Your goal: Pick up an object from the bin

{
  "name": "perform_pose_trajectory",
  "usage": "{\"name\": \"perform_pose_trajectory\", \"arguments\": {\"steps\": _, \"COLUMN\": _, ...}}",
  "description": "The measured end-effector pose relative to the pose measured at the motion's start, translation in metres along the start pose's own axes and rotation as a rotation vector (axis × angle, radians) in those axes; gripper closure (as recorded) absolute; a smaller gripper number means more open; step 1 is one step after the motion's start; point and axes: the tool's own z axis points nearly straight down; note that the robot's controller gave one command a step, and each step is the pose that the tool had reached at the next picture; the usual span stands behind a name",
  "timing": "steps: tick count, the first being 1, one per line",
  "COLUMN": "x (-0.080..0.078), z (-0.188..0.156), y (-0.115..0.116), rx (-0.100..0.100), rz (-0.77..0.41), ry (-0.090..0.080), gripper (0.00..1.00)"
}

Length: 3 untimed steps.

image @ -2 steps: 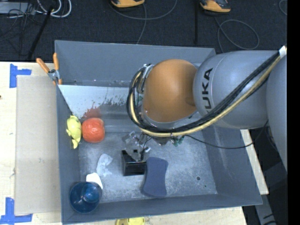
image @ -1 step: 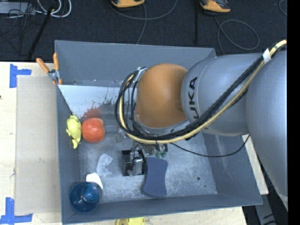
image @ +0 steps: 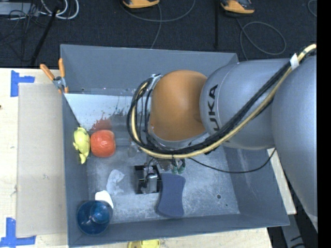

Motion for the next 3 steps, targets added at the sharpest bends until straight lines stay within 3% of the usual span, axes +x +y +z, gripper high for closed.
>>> {"name": "perform_pose_trajectory", "arguments": {"steps": 1, "x": 0.015, "z": 0.022, "y": -0.019, "rx": -0.003, "rz": 0.106, "ry": -0.008, "gripper": 0.0}}
{"name": "perform_pose_trajectory", "arguments": {"steps": 2, "x": -0.018, "z": 0.09, "y": -0.078, "rx": -0.006, "rz": 0.017, "ry": 0.004, "gripper": 1.0}}
{"name": "perform_pose_trajectory", "arguments": {"steps": 3, "x": -0.018, "z": 0.09, "y": -0.078, "rx": -0.005, "rz": 0.017, "ry": 0.004, "gripper": 1.0}}
